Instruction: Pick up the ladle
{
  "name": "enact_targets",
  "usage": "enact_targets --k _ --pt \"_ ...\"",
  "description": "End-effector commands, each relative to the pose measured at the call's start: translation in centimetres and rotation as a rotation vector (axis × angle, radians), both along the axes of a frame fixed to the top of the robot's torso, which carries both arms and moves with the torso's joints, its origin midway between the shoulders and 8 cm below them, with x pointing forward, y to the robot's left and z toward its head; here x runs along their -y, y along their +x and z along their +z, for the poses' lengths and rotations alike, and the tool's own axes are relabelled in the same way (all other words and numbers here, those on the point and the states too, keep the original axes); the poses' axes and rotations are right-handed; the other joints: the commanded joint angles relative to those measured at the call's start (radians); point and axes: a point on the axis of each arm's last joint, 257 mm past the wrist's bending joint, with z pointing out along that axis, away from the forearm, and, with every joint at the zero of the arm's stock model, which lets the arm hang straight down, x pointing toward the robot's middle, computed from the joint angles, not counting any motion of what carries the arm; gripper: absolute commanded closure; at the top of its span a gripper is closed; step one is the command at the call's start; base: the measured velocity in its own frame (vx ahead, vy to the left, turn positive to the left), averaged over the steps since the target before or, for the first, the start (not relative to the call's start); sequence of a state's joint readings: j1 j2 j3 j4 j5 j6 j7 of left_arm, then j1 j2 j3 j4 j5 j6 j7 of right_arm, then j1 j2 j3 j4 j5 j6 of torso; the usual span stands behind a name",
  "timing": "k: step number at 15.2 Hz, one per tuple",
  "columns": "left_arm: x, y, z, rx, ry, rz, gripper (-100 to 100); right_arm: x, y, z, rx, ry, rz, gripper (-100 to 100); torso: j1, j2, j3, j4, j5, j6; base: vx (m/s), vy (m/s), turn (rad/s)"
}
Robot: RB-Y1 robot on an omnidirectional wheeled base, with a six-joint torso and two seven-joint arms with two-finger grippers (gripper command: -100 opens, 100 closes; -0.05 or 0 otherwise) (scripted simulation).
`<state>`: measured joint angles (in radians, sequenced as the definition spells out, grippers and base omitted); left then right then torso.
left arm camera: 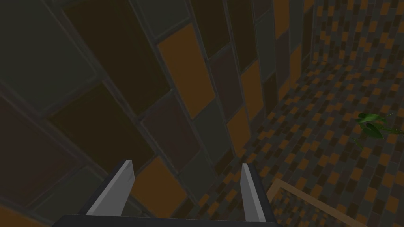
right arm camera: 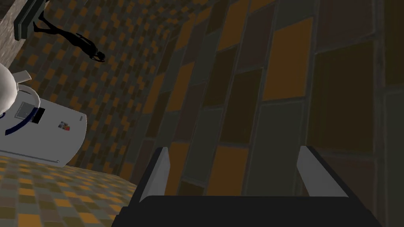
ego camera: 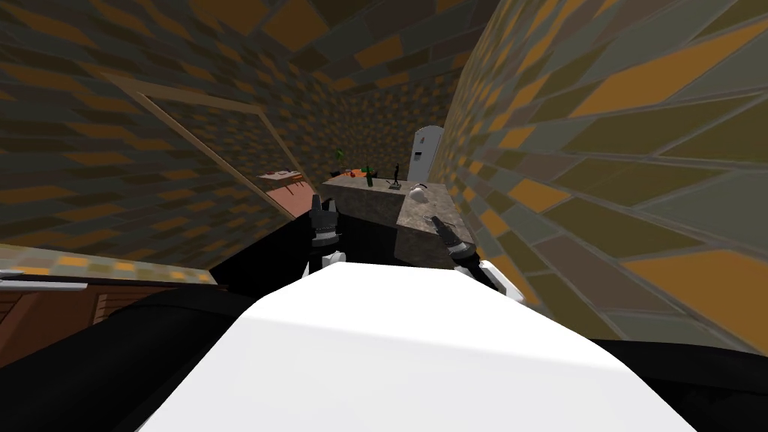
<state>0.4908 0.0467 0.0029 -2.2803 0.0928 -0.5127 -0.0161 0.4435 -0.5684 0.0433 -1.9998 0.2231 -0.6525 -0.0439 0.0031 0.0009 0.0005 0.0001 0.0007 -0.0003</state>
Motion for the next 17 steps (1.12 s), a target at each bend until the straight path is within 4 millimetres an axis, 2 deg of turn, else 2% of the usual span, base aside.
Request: enact_targets --k 1,2,4,5,7,8,10,11,12,13,15,16,17 --pt "0.0 0.0 0.0 0.0 0.0 0.0 0 0.0 0.1 -1.7 -0.025 -0.072 0.012 -100 0.0 0.0 0.0 0.0 0.0 0.0 -0.014 0.054 0.065" --pt "0.0 0.0 0.0 0.0 0.0 0.0 0 0.3 0.2 -3.8 -0.053 -0.129 0.012 -100 0.0 0.0 0.0 0.0 0.0 0.0 -0.017 0.059 0.086" --pt "0.0 0.0 0.0 0.0 0.0 0.0 0 0.5 0.2 -4.0 -0.059 -0.16 0.023 -100 0.001 0.0 0.0 0.0 0.0 0.0 -0.015 0.058 0.054" --pt "0.0 0.0 0.0 0.0 0.0 0.0 0 1.0 0.2 -6.2 -0.086 -0.223 0.026 -100 0.001 0.0 0.0 0.0 0.0 0.0 -0.008 0.061 0.074" --pt "0.0 0.0 0.0 0.0 0.0 0.0 0 1.3 0.1 -6.4 -0.093 -0.251 0.035 -100 0.001 0.0 0.0 0.0 0.0 0.0 -0.01 0.05 0.05" --pt "0.0 0.0 0.0 0.0 0.0 0.0 0 2.0 0.0 -8.7 -0.122 -0.321 0.039 -100 0.0 0.0 0.0 0.0 0.0 0.0 -0.01 0.048 0.082" --pt "0.0 0.0 0.0 0.0 0.0 0.0 0 2.3 0.0 -8.8 -0.125 -0.344 0.047 -100 0.0 0.0 0.0 0.0 0.0 0.0 -0.004 0.046 0.047" --pt "0.0 0.0 0.0 0.0 0.0 0.0 0 3.1 -0.2 -10.9 -0.15 -0.418 0.055 -100 0.0 0.0 0.0 0.0 0.0 0.0 0.003 0.047 0.077" --pt "0.0 0.0 0.0 0.0 0.0 0.0 0 3.6 -0.3 -11.1 -0.158 -0.439 0.058 -100 0.0 -0.001 0.0 0.0 0.0 0.0 0.004 0.054 0.088" --pt "0.0 0.0 0.0 0.0 0.0 0.0 0 4.0 -0.6 -12.6 -0.168 -0.501 0.072 -100 0.0 -0.001 0.0 0.0 0.0 0.0 0.003 0.064 0.115" --pt "0.0 0.0 0.0 0.0 0.0 0.0 0 5.1 -0.6 -13.4 -0.189 -0.534 0.07 -100 0.001 -0.001 -0.001 0.0 0.0 0.0 -0.001 0.058 0.064" --pt "0.0 0.0 0.0 0.0 0.0 0.0 0 6.0 -1.0 -14.9 -0.204 -0.606 0.086 -100 0.001 -0.001 -0.001 0.0 0.0 0.0 0.01 0.053 0.075" --pt "0.0 0.0 0.0 0.0 0.0 0.0 0 6.9 -1.1 -15.5 -0.221 -0.63 0.083 -100 0.0 -0.001 -0.001 0.0 0.0 0.0 0.012 0.056 0.099"
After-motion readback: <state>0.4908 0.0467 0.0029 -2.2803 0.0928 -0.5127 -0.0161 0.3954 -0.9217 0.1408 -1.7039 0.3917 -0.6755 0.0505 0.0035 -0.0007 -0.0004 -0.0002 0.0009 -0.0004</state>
